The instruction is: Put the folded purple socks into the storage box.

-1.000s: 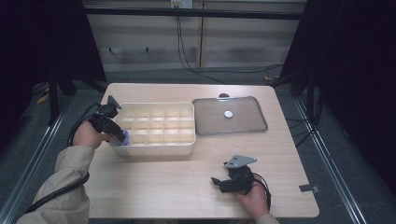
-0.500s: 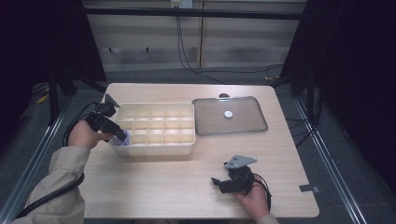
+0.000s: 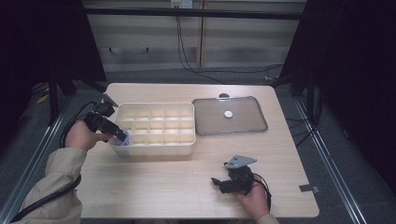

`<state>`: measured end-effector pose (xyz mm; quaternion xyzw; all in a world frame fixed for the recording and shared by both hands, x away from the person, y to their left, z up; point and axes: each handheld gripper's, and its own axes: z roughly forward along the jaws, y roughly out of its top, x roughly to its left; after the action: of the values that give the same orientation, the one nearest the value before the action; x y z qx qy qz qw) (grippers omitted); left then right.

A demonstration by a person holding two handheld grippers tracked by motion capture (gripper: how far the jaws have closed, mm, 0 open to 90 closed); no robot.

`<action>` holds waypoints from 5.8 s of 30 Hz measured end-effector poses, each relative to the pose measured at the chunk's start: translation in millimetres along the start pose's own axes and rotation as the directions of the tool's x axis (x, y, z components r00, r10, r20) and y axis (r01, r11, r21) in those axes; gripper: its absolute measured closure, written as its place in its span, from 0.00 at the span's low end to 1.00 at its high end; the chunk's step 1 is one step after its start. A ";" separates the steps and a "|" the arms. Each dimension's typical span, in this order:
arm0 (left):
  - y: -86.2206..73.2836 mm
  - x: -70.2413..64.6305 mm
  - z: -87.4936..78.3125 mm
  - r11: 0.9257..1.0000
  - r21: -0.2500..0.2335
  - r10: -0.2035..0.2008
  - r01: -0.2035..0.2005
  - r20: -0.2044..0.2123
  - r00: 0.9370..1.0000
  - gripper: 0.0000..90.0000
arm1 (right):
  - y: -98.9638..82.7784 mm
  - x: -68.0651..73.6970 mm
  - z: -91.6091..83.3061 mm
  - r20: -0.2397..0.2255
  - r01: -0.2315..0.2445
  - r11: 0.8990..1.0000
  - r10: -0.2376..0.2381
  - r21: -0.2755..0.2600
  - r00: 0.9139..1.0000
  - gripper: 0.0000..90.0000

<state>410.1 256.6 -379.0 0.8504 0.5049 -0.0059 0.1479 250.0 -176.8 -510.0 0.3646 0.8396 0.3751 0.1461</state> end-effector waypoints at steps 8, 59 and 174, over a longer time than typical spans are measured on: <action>-5.4 -0.5 -1.6 1.000 -0.002 0.002 -0.002 0.023 1.000 0.33 | 0.4 -0.1 0.4 -0.003 -0.002 1.000 0.002 0.001 1.000 0.25; -44.0 -6.1 -12.8 0.998 -0.056 0.046 -0.042 0.073 0.996 0.31 | 0.4 -0.2 0.5 -0.005 0.003 1.000 -0.003 0.002 1.000 0.25; -149.6 -26.7 88.4 0.870 -0.397 0.323 -0.293 0.009 0.946 0.20 | 0.8 0.6 0.9 -0.012 0.009 1.000 -0.009 0.006 1.000 0.24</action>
<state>280.6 277.7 -496.0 0.8725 0.3478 0.0864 0.3321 250.5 -175.5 -510.0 0.3591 0.8431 0.3743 0.1418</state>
